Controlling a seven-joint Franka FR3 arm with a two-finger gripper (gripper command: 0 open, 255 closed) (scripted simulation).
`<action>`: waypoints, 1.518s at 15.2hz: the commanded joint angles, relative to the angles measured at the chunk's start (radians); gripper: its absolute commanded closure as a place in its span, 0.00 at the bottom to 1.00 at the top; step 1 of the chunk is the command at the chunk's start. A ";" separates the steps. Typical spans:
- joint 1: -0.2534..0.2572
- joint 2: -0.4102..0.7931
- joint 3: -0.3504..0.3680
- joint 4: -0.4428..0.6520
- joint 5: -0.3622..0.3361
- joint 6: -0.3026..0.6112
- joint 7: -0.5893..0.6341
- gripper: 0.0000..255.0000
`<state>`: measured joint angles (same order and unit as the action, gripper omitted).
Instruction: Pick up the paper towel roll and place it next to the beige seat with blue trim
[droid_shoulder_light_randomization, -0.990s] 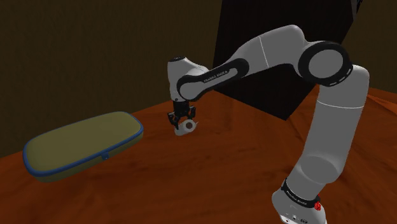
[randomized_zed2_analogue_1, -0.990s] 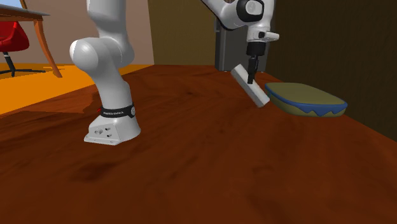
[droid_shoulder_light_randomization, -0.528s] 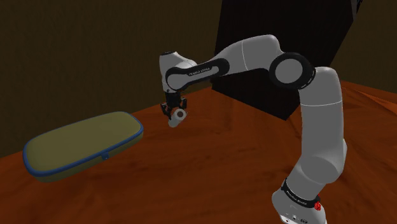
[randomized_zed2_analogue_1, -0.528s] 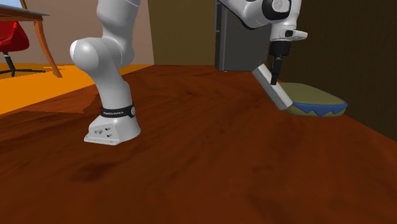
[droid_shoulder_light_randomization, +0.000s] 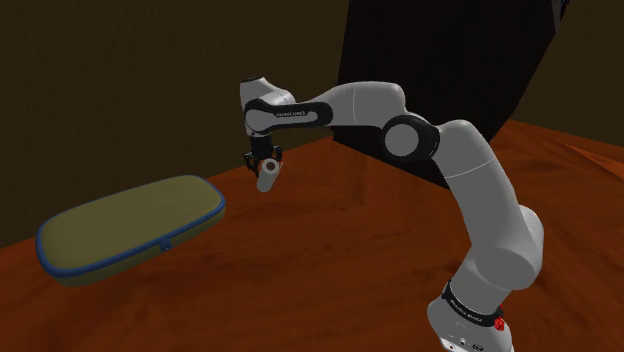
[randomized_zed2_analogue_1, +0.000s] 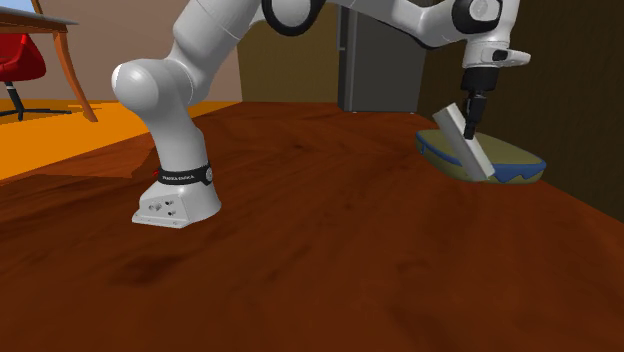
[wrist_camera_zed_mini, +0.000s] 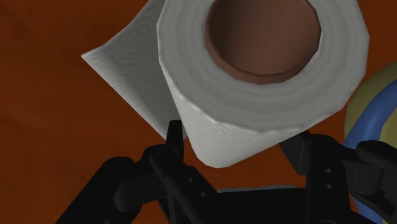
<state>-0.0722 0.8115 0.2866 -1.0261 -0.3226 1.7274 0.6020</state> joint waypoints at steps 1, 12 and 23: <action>0.001 0.019 -0.003 0.007 -0.003 0.012 0.000 1.00; -0.007 0.056 -0.010 -0.077 -0.016 0.130 0.021 1.00; -0.006 0.121 -0.021 -0.112 -0.032 0.228 0.040 1.00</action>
<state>-0.0806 0.9148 0.2680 -1.1377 -0.3536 1.9487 0.6390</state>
